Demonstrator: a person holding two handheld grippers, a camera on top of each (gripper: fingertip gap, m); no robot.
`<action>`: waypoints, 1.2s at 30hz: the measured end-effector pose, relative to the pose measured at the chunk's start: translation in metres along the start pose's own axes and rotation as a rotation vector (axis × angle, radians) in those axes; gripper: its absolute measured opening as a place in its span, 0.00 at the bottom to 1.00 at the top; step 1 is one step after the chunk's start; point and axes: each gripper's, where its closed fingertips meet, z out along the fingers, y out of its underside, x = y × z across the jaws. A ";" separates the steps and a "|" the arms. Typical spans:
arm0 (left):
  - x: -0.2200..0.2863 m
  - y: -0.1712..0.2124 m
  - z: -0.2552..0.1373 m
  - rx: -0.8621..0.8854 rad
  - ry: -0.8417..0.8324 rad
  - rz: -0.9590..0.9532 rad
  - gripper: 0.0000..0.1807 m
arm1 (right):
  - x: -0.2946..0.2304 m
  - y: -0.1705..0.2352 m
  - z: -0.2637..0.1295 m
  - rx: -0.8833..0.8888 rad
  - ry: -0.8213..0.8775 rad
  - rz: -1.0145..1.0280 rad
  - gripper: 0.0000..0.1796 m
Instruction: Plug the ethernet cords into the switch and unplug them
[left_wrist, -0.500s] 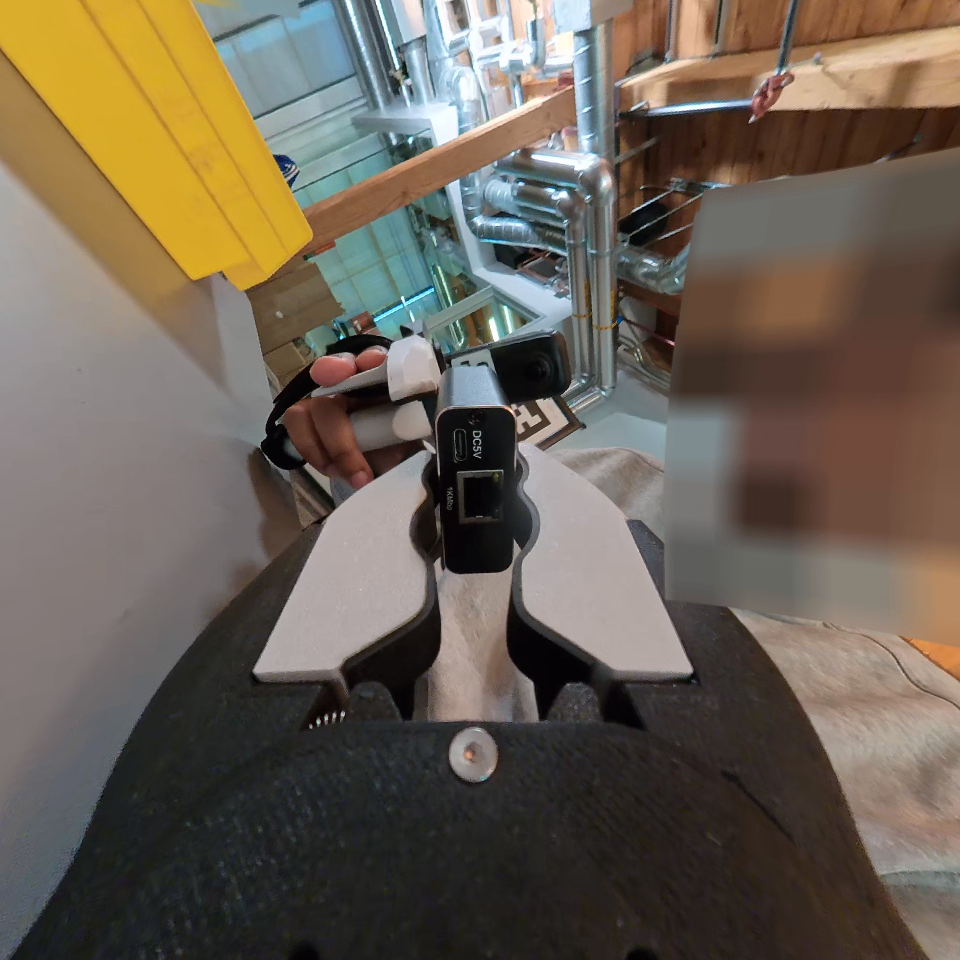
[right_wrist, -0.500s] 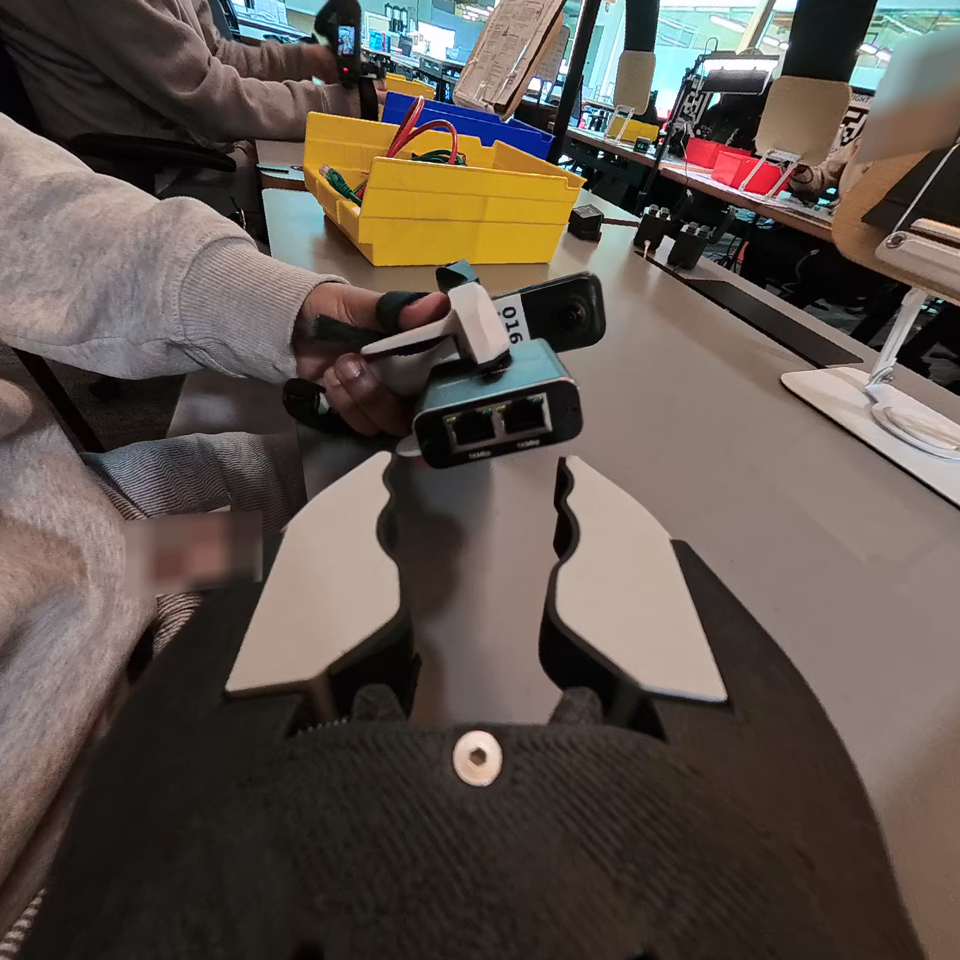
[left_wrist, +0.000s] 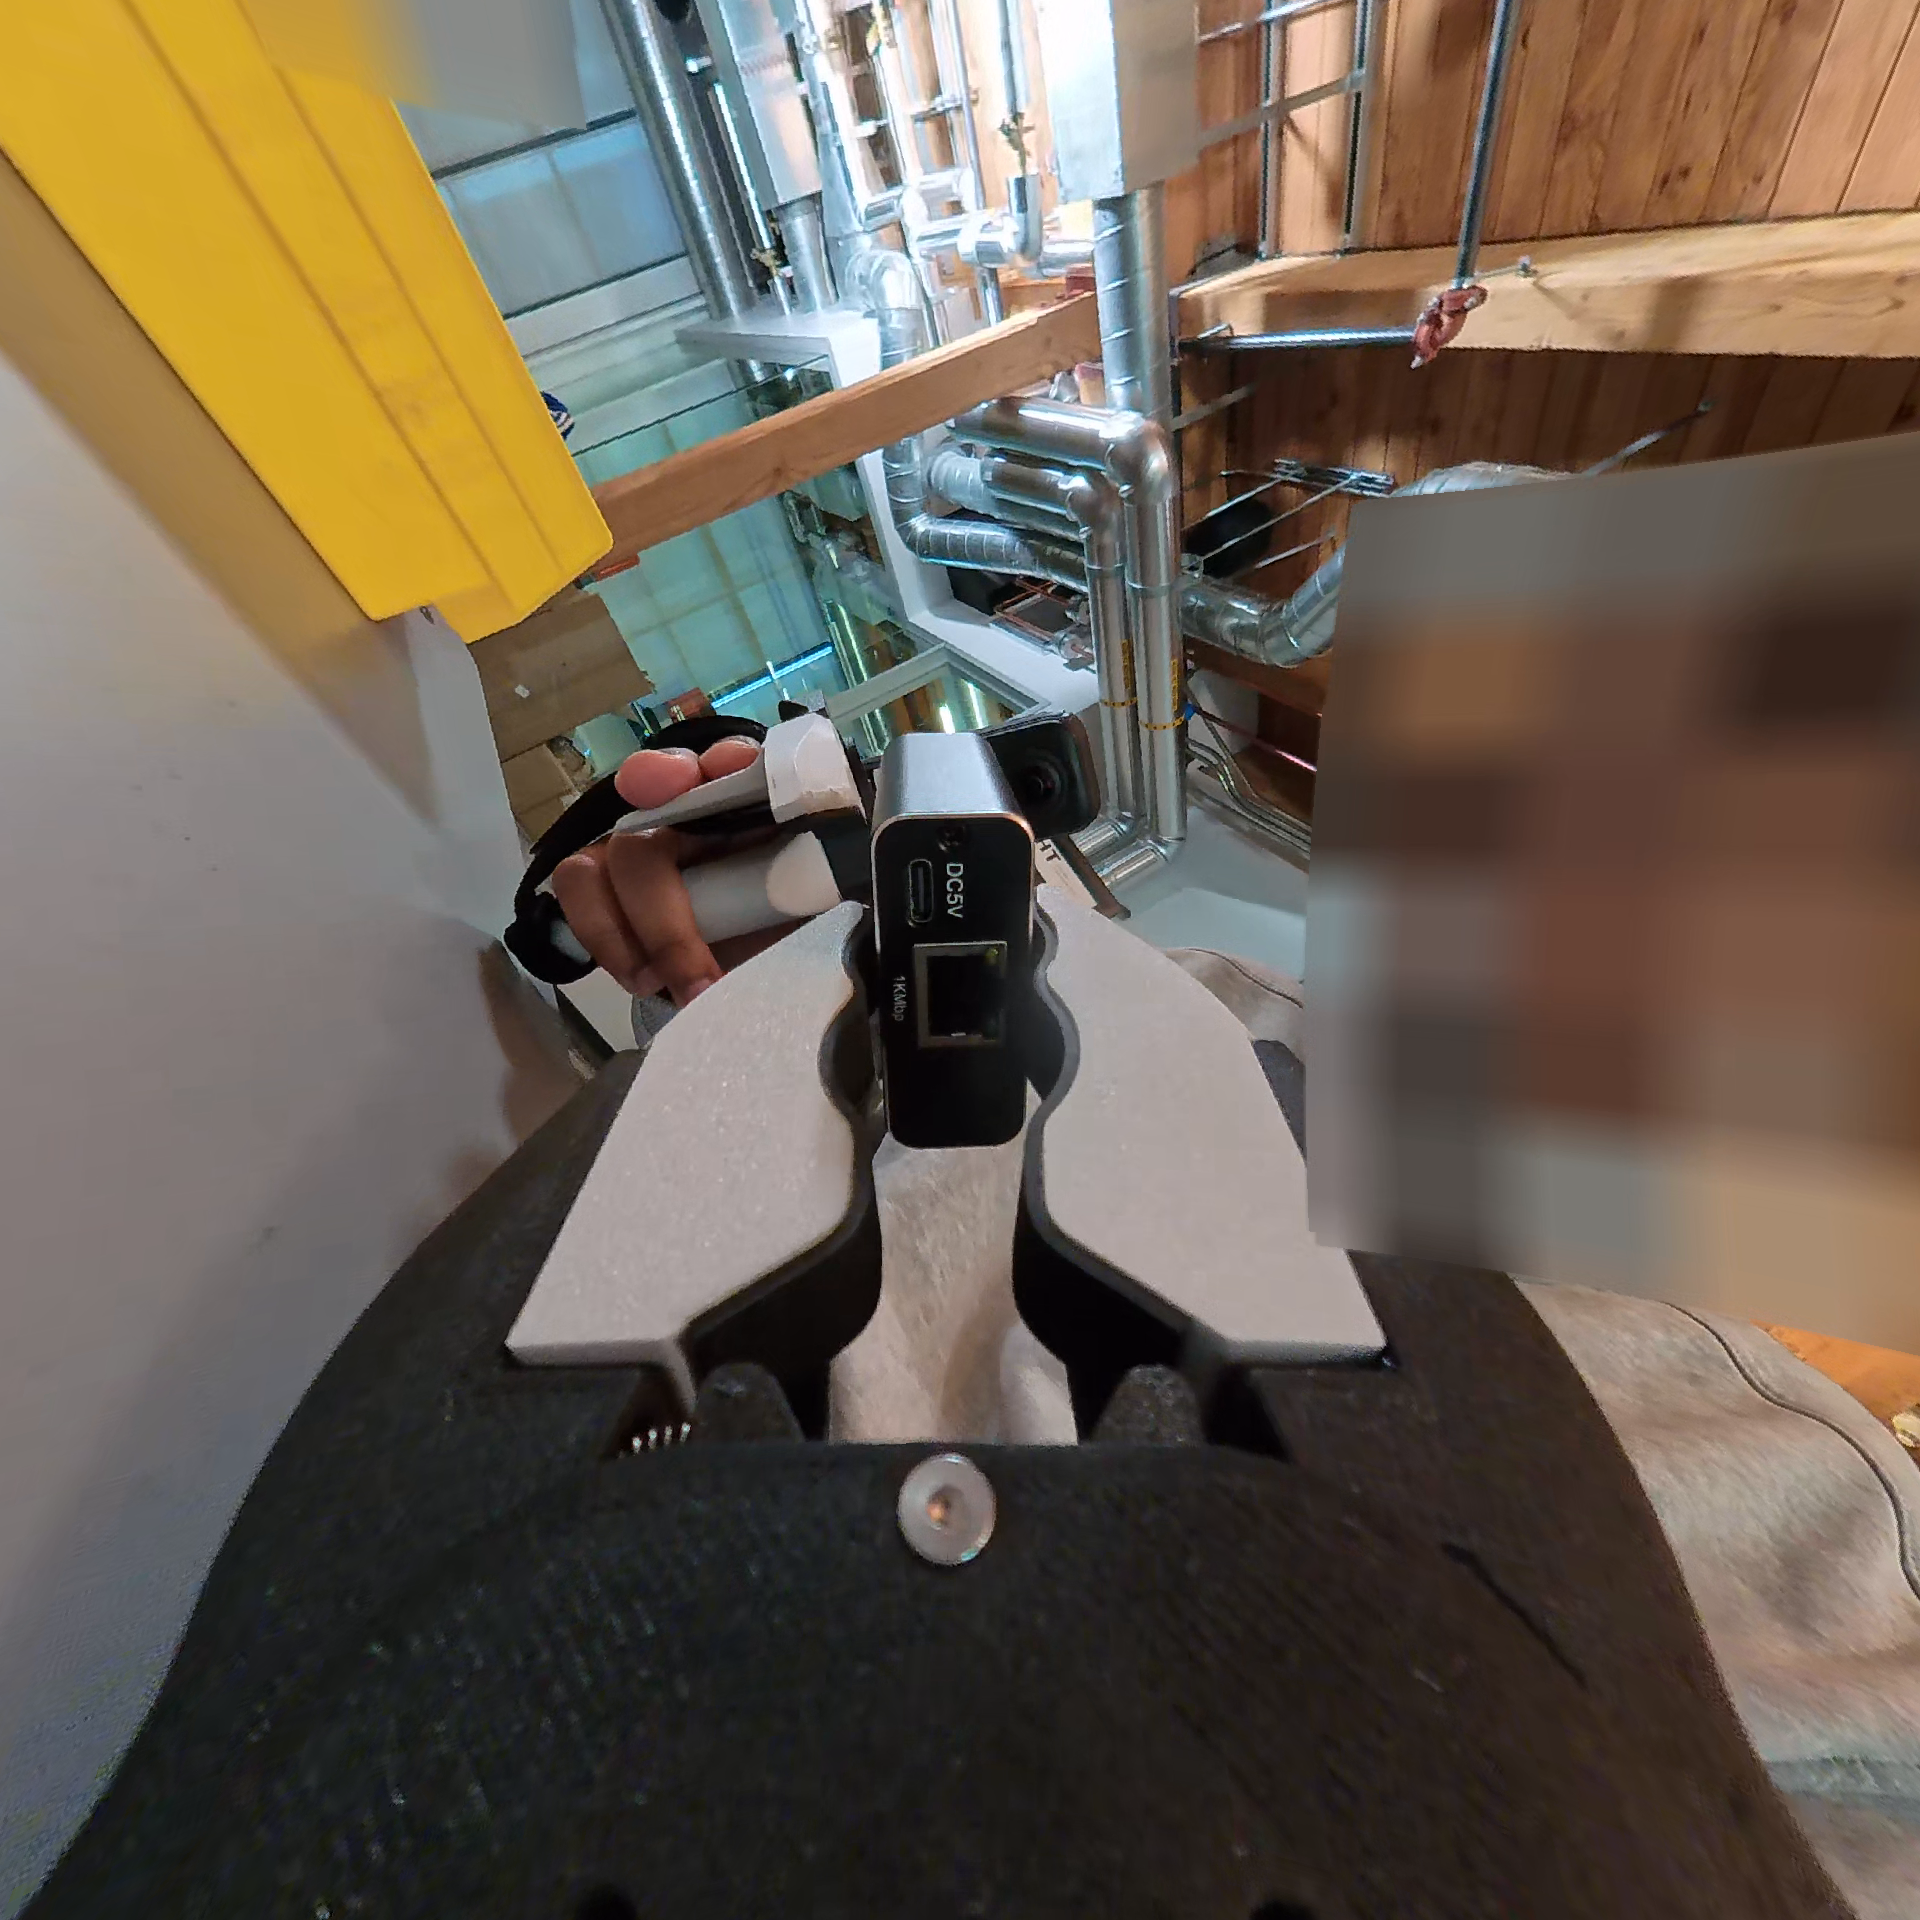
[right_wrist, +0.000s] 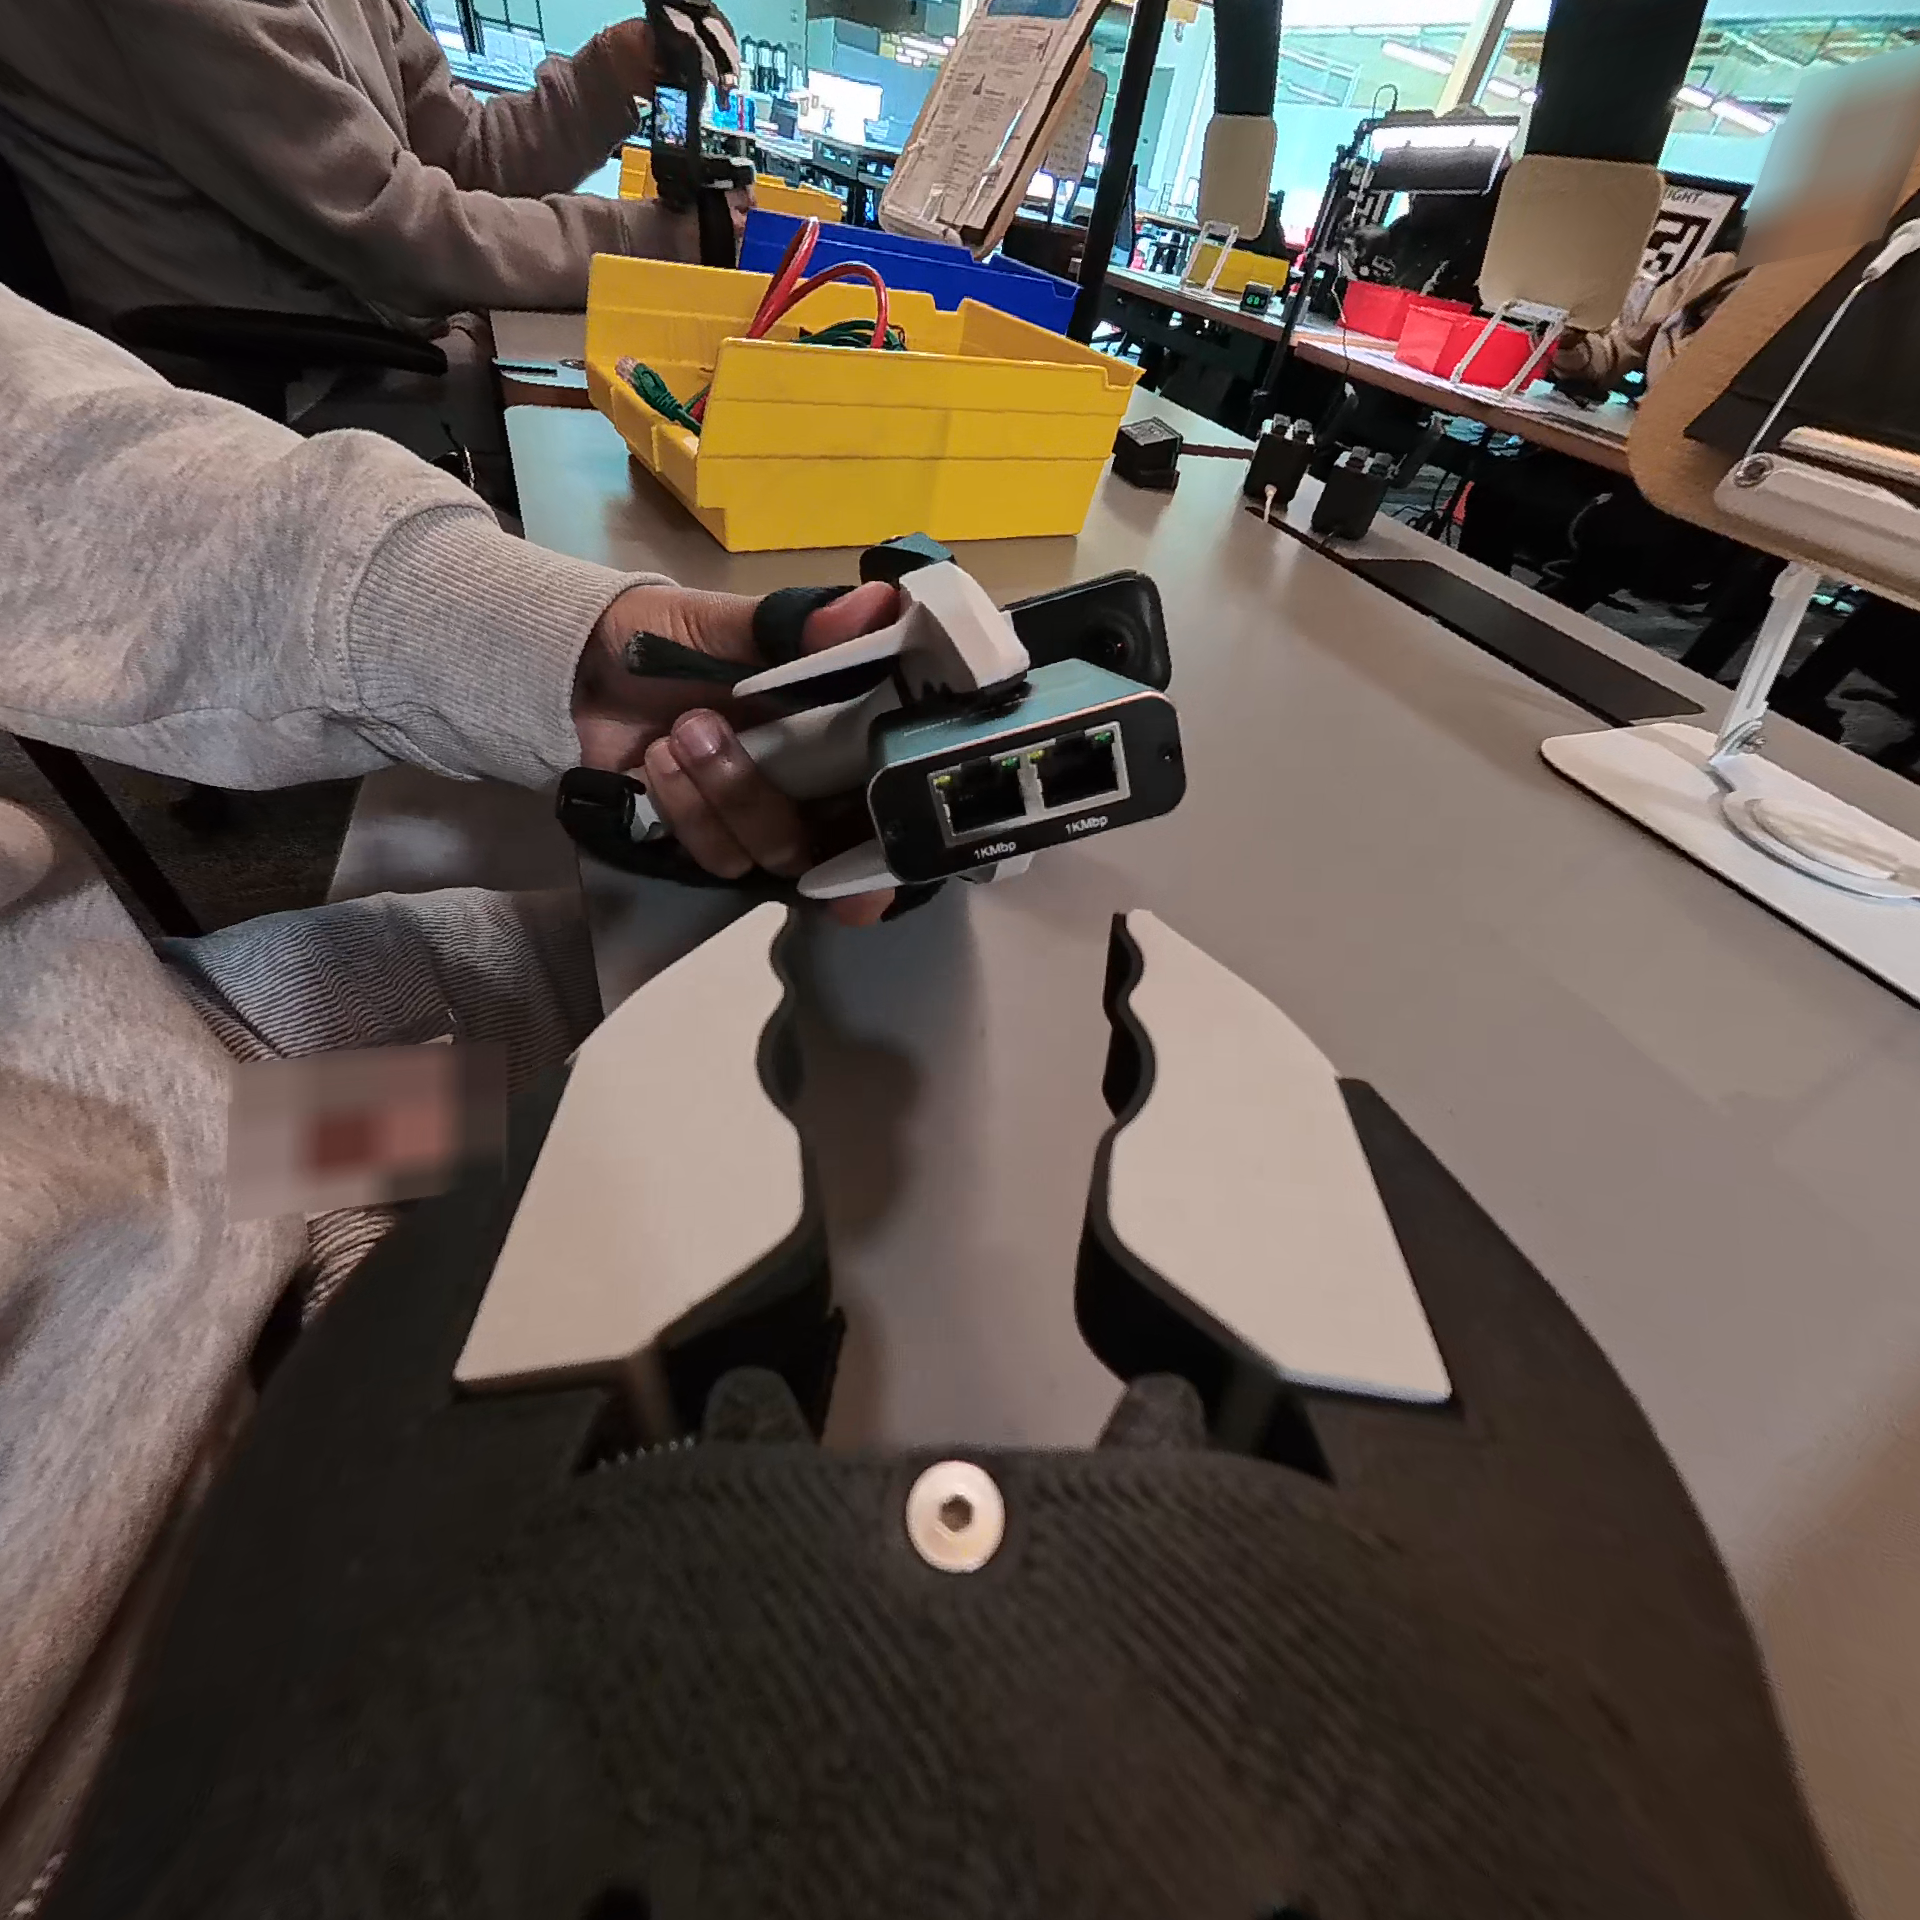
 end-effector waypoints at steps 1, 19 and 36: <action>0.000 0.000 0.000 0.001 0.000 0.000 0.14 | 0.000 0.000 0.000 -0.001 0.000 0.000 0.31; 0.001 -0.008 -0.006 0.029 -0.021 0.023 0.14 | 0.009 0.003 -0.001 -0.013 0.035 0.034 0.30; 0.012 -0.072 -0.085 0.332 -0.255 0.259 0.14 | 0.010 -0.042 0.018 0.060 0.082 -0.065 0.25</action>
